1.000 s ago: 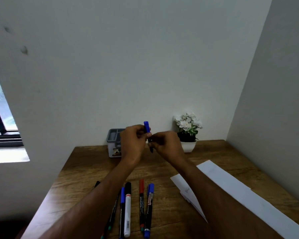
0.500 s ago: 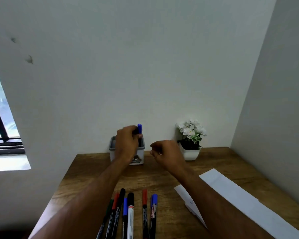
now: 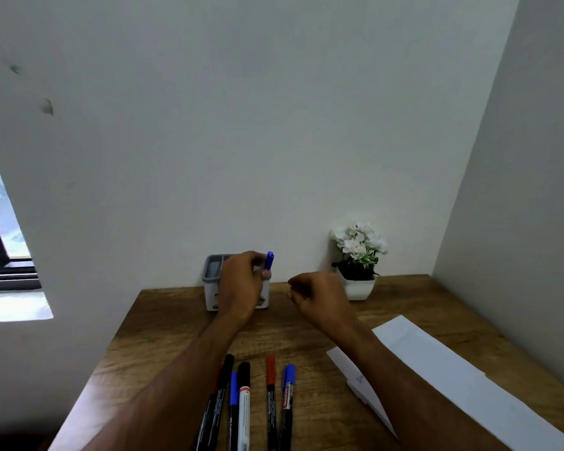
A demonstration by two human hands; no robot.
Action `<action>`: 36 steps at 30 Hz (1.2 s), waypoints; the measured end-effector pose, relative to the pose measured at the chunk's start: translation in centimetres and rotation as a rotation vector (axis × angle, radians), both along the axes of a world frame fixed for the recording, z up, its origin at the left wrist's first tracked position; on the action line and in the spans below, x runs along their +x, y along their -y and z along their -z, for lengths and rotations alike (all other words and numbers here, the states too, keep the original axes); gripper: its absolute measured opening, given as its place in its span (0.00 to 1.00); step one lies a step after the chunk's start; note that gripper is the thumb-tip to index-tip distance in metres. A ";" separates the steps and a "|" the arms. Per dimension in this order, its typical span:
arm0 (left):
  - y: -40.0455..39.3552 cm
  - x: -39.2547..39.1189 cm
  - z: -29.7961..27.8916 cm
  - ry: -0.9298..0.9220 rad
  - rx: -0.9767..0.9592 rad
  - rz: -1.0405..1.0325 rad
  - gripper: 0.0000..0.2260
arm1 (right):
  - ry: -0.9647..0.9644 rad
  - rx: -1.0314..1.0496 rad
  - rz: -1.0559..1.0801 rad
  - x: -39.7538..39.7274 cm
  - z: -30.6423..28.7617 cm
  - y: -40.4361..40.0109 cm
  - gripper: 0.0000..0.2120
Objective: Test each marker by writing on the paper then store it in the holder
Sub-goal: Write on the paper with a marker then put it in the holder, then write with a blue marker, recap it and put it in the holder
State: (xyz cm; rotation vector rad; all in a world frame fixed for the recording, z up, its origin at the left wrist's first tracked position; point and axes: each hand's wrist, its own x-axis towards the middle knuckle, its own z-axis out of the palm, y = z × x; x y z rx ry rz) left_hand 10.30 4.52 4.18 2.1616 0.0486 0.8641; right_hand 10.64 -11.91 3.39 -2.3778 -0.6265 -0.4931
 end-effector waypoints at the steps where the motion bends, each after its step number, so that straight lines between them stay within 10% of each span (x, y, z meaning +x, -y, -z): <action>1: -0.1 -0.3 0.1 0.031 -0.011 -0.018 0.11 | -0.002 0.025 0.006 -0.3 -0.1 0.2 0.13; 7: 0.6 -4.6 1.1 0.102 -0.012 -0.044 0.09 | -0.023 0.117 0.057 -3.4 0.3 1.4 0.09; 15: 1.6 -8.4 3.3 -0.279 0.276 0.411 0.12 | -0.456 -0.049 0.114 -8.2 1.9 1.7 0.02; 23: 1.5 -9.5 5.0 -0.330 0.427 0.468 0.17 | -0.539 -0.127 0.166 -11.0 3.0 0.5 0.13; 36: 3.8 -8.6 2.9 -0.246 0.242 0.506 0.08 | -0.529 0.154 0.171 -10.1 1.4 4.0 0.07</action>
